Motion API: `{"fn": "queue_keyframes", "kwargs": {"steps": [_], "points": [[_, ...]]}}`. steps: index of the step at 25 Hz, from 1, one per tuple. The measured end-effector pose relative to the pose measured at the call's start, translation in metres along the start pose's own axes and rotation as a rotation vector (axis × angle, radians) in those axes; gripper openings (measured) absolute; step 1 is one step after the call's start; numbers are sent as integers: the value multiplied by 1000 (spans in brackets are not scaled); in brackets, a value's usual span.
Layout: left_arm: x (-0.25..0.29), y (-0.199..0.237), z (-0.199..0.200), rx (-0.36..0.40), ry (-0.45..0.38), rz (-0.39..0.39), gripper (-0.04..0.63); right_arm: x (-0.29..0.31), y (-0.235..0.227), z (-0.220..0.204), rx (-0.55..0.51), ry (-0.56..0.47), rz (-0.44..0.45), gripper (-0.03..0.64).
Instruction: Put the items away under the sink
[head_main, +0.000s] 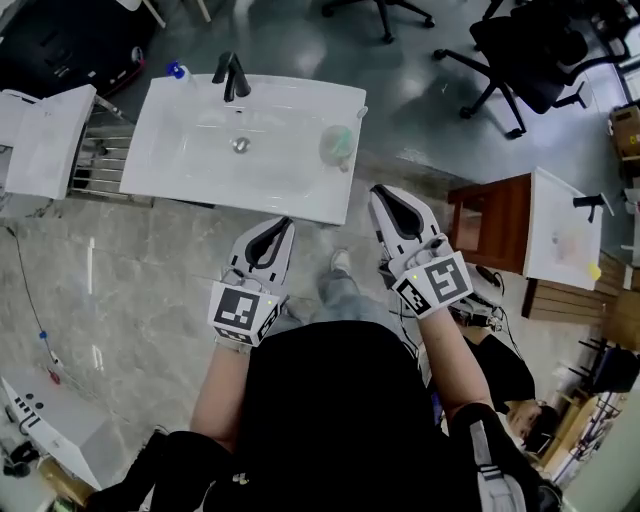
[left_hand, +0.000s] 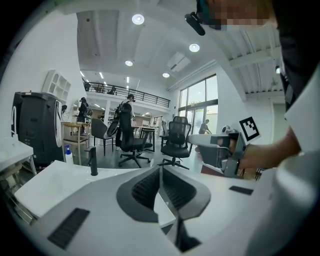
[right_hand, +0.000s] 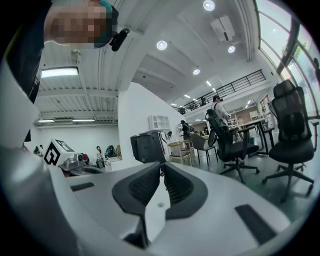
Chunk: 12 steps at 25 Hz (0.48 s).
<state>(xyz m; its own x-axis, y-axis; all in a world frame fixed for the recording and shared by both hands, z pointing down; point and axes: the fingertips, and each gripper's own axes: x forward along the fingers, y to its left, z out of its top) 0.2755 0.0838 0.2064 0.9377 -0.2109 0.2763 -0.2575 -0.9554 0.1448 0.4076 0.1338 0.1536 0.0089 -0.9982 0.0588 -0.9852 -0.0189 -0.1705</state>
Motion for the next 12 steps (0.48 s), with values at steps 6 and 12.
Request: {"fn": "queue_keyframes", "kwargs": {"steps": [6, 12], "points": [[57, 0, -23, -2, 58, 34, 25, 31, -52, -28, 51, 60, 57, 43], [100, 2, -57, -20, 98, 54, 26, 60, -94, -63, 97, 111, 85, 44]]}}
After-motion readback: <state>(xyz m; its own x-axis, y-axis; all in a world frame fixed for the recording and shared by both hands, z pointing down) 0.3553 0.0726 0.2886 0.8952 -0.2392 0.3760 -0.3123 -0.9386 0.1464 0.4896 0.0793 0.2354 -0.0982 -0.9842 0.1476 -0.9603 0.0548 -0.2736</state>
